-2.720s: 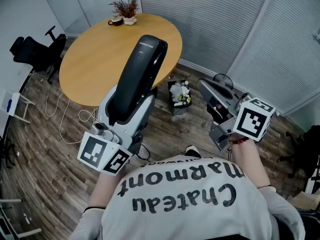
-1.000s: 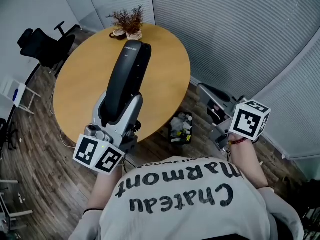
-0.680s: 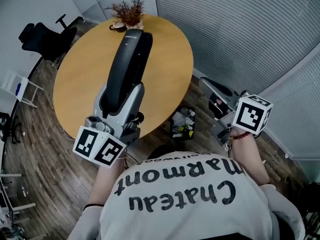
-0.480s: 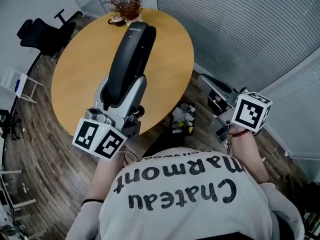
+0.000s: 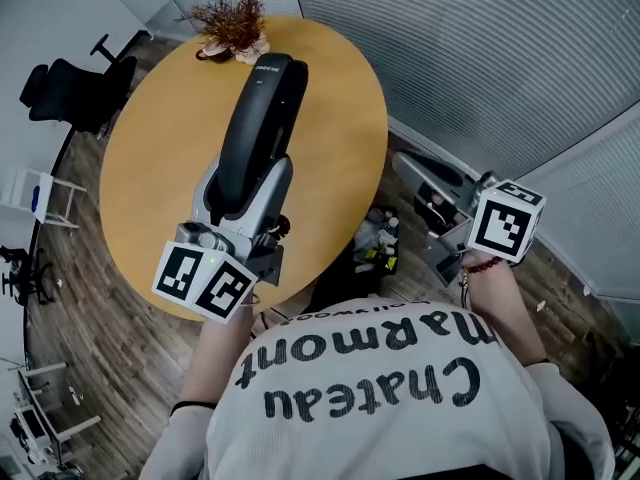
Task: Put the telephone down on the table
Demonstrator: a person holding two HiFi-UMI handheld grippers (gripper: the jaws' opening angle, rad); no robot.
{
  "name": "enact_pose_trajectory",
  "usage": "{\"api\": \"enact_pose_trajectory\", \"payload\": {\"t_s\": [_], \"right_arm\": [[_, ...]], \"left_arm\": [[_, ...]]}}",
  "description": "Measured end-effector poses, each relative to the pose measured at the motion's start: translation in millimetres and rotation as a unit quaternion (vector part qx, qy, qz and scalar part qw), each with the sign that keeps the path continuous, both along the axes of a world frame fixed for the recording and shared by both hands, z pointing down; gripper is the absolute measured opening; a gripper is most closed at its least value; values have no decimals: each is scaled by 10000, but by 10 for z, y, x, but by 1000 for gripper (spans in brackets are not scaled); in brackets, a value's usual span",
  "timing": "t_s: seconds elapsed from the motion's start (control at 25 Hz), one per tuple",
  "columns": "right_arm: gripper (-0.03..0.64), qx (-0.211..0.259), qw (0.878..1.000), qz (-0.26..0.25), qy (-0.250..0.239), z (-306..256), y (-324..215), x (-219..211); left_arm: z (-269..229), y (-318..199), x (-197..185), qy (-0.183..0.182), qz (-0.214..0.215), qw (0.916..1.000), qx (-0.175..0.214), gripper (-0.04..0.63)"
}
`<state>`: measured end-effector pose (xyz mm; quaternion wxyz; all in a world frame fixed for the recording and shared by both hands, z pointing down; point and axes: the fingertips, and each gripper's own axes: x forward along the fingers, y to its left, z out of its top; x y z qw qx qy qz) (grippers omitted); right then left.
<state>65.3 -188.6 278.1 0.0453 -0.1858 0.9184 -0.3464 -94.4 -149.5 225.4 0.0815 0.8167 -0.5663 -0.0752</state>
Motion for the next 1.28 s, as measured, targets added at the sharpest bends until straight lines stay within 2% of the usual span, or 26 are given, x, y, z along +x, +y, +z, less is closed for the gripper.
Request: {"api": "enact_pose_trajectory", "payload": {"t_s": [0.16,0.4,0.64,0.92,1.28], "right_arm": [[15,-157,9996,-7,-217,99,-234,-122],[15,-354,9993,-6,92,499,-626,-426],[15,-794,9962,-59,354,939,-931,-834],[15,-1134,9923,-36,488,1356,-1162,-1038],[15,-1431,9881,74,554,1673,-1229,-1127]], "left_arm": [[205,-353,-85,-17,122,9997,-226,303],[557,-850,-246,-139,279,9981,-530,304],[1092,-1324,-546,6,369,9940,-1031,302],[1590,-1661,-704,155,515,9901,-1297,302],[2305,-1900,-845,332,483,9782,-1992,302]]}}
